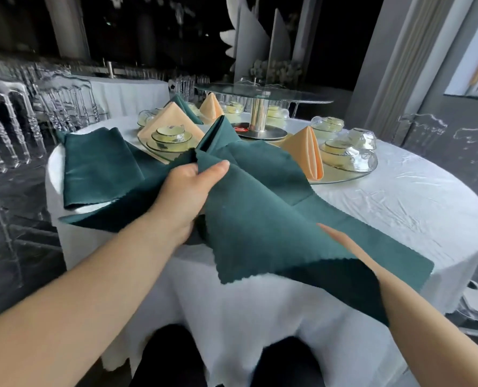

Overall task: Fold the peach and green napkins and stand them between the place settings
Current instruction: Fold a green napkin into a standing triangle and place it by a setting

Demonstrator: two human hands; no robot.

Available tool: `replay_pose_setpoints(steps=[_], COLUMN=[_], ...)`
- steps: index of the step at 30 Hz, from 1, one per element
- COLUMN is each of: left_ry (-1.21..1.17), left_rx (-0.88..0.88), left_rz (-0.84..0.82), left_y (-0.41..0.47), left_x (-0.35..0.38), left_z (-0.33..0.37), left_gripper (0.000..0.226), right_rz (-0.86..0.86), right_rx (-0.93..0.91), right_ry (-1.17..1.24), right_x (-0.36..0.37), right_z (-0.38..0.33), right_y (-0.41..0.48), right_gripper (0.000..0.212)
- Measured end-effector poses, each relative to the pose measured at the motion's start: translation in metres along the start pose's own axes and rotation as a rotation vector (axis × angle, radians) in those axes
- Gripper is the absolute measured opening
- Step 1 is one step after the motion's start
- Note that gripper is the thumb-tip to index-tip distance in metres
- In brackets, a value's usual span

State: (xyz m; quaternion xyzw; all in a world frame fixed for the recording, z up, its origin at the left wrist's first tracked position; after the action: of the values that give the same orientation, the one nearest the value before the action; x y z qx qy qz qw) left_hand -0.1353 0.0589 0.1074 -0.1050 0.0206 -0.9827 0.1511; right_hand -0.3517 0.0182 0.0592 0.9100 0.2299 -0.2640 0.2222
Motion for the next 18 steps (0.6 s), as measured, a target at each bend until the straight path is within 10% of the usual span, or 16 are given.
replay_pose_setpoints(steps=[8, 18], left_ry=[0.618, 1.44], left_rx=[-0.29, 0.041], left_rz=[0.003, 0.119], left_y=[0.108, 0.142], left_x=[0.025, -0.012], left_z=[-0.048, -0.056], left_gripper=[0.054, 0.05], right_rz=[0.189, -0.035], right_rx=[0.196, 0.164], right_ry=[0.129, -0.636], right_x=[-0.033, -0.028], right_z=[0.03, 0.058], right_y=[0.004, 0.066], right_gripper=[0.022, 0.067])
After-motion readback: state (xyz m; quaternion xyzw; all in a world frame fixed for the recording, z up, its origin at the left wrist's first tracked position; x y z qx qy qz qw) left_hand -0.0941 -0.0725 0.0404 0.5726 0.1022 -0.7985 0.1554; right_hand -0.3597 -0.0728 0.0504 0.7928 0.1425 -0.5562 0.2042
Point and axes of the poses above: each hand's wrist, its own y-axis towards the middle knuckle, its own x-axis out of the palm, z = x × y, the point moved 1 cm from there along y, towards the middle knuckle, and after that the axes turned 15 degrees about -x, right-handed, at the moved point
